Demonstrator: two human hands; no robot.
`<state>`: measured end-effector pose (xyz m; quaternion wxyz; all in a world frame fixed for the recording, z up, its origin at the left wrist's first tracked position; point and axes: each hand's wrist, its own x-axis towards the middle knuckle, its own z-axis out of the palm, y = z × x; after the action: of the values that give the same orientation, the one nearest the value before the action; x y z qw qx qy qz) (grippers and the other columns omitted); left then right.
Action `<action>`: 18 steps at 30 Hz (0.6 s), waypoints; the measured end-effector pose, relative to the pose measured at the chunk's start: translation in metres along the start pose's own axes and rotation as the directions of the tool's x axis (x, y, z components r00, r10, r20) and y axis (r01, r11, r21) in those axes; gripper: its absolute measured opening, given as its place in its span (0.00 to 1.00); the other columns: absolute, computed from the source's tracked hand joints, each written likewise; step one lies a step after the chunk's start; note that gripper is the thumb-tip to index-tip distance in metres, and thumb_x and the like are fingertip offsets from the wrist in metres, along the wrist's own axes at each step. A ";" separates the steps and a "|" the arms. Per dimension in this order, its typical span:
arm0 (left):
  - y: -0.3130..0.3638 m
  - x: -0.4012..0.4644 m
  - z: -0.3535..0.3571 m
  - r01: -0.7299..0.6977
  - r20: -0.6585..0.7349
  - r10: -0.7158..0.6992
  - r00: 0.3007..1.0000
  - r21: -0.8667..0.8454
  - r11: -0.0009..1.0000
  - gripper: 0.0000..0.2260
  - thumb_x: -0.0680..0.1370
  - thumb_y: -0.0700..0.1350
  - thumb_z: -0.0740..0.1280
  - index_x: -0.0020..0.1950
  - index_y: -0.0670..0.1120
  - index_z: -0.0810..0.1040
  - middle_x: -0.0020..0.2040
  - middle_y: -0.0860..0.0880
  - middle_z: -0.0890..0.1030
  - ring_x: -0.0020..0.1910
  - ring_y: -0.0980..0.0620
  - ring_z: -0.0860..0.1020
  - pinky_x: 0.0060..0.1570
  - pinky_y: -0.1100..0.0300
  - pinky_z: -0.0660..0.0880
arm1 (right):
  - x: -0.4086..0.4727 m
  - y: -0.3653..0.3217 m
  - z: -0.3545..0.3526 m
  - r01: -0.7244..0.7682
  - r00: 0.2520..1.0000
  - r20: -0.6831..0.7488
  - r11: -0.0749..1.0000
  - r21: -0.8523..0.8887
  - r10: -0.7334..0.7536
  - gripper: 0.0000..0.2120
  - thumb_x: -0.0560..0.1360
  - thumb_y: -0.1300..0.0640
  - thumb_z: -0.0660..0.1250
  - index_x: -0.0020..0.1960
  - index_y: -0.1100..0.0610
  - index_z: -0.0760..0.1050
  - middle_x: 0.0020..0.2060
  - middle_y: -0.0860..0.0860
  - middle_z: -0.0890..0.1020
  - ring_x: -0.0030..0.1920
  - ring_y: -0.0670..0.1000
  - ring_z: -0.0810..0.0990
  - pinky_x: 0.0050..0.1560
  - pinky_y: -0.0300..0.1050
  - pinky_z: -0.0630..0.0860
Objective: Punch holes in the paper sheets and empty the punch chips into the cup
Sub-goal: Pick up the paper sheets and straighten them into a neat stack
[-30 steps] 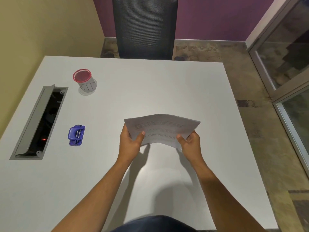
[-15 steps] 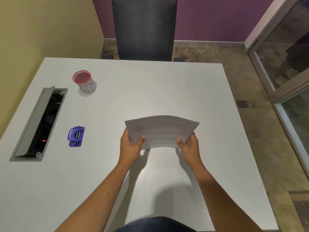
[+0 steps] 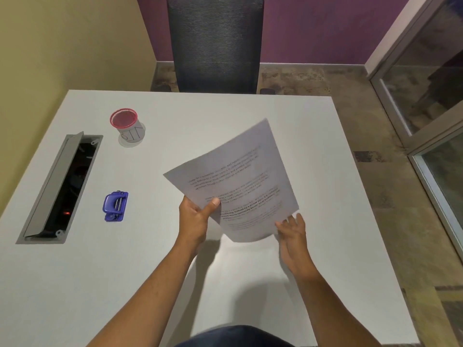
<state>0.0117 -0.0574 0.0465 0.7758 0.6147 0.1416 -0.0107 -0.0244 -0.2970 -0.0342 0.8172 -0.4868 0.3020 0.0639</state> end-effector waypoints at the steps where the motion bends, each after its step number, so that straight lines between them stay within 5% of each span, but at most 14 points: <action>1: 0.000 -0.001 0.000 0.015 0.014 -0.015 1.000 -0.036 0.999 0.24 0.71 0.39 0.73 0.65 0.42 0.73 0.61 0.42 0.82 0.61 0.40 0.80 0.63 0.37 0.73 | -0.001 -0.001 -0.001 -0.007 0.995 0.095 0.999 0.050 0.002 0.39 0.71 0.69 0.70 0.77 0.52 0.59 0.73 0.57 0.69 0.72 0.56 0.69 0.68 0.53 0.71; 5: -0.001 -0.006 0.002 0.100 0.078 -0.090 0.993 -0.140 0.985 0.26 0.71 0.37 0.71 0.69 0.40 0.71 0.63 0.39 0.80 0.62 0.39 0.79 0.60 0.39 0.75 | -0.004 -0.004 0.003 -0.059 0.955 0.293 0.995 0.076 0.034 0.30 0.75 0.67 0.67 0.75 0.57 0.64 0.71 0.62 0.71 0.72 0.62 0.68 0.71 0.60 0.67; 11: -0.013 -0.010 -0.004 0.152 0.047 -0.145 0.988 -0.186 0.971 0.19 0.74 0.33 0.71 0.62 0.47 0.78 0.57 0.45 0.84 0.57 0.45 0.83 0.50 0.54 0.80 | 0.001 -0.005 0.001 -0.028 0.984 0.175 0.998 -0.049 0.036 0.24 0.76 0.70 0.65 0.70 0.55 0.71 0.66 0.58 0.78 0.67 0.58 0.76 0.59 0.53 0.78; 15: -0.025 -0.007 -0.022 0.218 -0.064 -0.240 0.969 -0.242 0.945 0.20 0.75 0.34 0.70 0.67 0.41 0.75 0.60 0.40 0.83 0.58 0.41 0.82 0.55 0.47 0.79 | -0.001 -0.013 0.001 -0.044 0.991 0.119 0.987 -0.153 0.062 0.21 0.78 0.70 0.63 0.68 0.57 0.73 0.61 0.57 0.82 0.62 0.58 0.80 0.53 0.50 0.81; 18: -0.026 0.001 -0.046 0.241 -0.168 -0.296 0.940 -0.287 0.927 0.11 0.77 0.38 0.68 0.59 0.44 0.79 0.52 0.44 0.84 0.51 0.43 0.81 0.46 0.51 0.79 | -0.003 -0.022 -0.004 -0.069 0.990 0.106 0.977 -0.200 0.091 0.20 0.78 0.71 0.61 0.68 0.59 0.73 0.60 0.57 0.82 0.61 0.59 0.81 0.55 0.54 0.80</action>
<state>-0.0022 -0.0194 0.0122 0.8222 0.4792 0.3053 -0.0342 -0.0198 -0.3115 -0.0178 0.7779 -0.5480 0.2660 0.1542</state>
